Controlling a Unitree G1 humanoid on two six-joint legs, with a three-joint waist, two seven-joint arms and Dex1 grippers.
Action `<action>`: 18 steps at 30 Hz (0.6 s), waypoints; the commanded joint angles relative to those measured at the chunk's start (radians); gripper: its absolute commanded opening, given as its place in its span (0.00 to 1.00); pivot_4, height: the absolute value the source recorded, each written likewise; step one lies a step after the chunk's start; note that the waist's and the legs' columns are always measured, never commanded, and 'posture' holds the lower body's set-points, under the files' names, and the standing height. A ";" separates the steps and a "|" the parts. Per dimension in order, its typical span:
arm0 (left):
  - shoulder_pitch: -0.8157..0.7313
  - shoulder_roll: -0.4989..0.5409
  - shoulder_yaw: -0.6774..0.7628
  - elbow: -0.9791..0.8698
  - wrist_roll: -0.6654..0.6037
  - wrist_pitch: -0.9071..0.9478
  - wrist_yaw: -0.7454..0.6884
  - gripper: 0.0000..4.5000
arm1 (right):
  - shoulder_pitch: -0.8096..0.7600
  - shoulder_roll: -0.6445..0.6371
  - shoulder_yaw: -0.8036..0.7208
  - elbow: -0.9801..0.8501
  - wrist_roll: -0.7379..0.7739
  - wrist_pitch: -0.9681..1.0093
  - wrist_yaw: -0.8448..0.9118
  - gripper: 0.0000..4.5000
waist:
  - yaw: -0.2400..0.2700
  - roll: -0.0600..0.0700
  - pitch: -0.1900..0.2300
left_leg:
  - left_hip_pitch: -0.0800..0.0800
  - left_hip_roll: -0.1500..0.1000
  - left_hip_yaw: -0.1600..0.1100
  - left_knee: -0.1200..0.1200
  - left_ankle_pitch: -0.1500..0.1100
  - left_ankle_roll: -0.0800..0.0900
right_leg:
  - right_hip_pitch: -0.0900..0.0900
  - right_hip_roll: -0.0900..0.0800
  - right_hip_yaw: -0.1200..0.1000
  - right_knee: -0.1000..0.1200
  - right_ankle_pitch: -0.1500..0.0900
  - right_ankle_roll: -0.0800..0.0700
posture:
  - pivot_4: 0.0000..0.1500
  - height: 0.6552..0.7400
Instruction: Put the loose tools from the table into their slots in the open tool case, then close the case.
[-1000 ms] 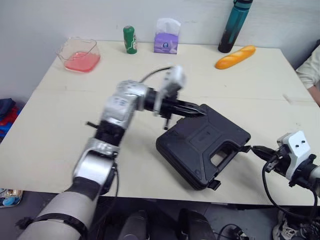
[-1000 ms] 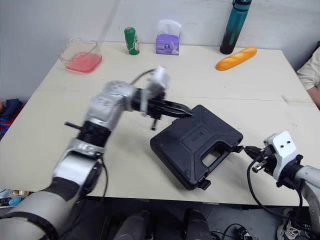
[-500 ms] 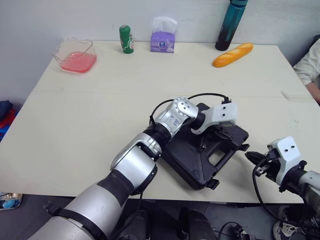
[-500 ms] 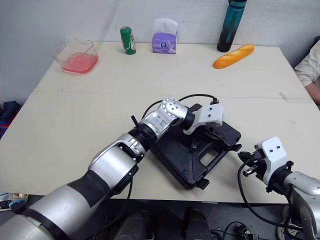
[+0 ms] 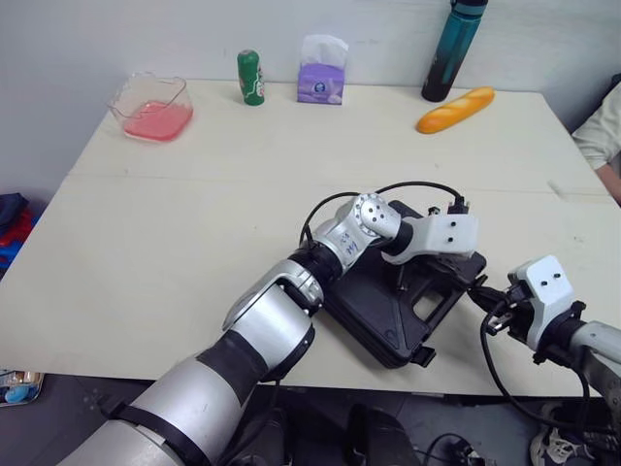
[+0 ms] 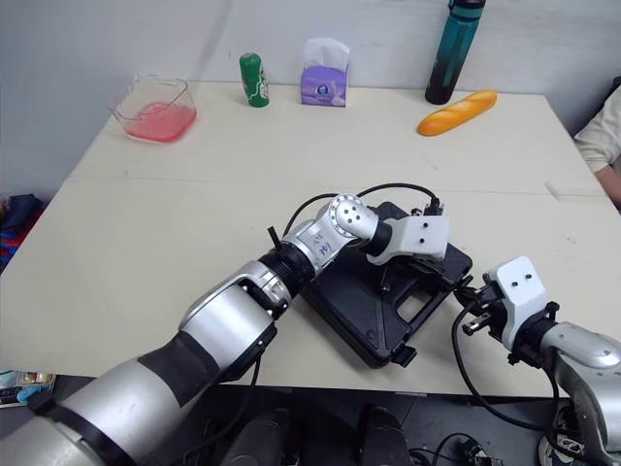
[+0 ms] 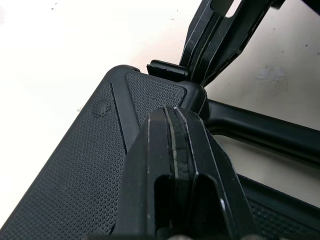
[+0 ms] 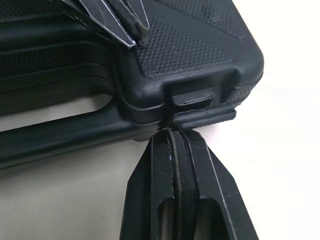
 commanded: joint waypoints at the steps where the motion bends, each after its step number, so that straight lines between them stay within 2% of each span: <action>1: 0.028 -0.007 -0.023 0.058 0.056 0.074 0.017 0.01 | 0.005 -0.032 -0.011 0.027 -0.022 -0.005 0.009 0.00 | 0.000 -0.003 -0.002 | 0.000 0.000 0.000 0.000 0.000 0.000 | 0.000 0.000 0.000 0.000 0.000 0.000 | 1.00 1.00; 7: 0.026 -0.008 0.010 0.060 0.041 0.116 0.032 0.01 | -0.029 -0.043 -0.004 0.069 -0.034 -0.040 0.020 0.00 | -0.003 -0.004 -0.002 | 0.000 0.000 0.000 0.000 0.000 0.001 | 0.000 -0.007 0.000 0.000 0.000 0.000 | 1.00 1.00; 18: 0.028 -0.002 -0.022 0.069 0.087 0.147 0.088 0.01 | -0.130 -0.012 0.039 0.045 0.016 -0.003 0.022 0.00 | -0.005 -0.004 -0.003 | 0.000 0.000 0.000 0.000 0.000 0.000 | 0.000 -0.007 0.000 0.000 0.000 0.000 | 1.00 1.00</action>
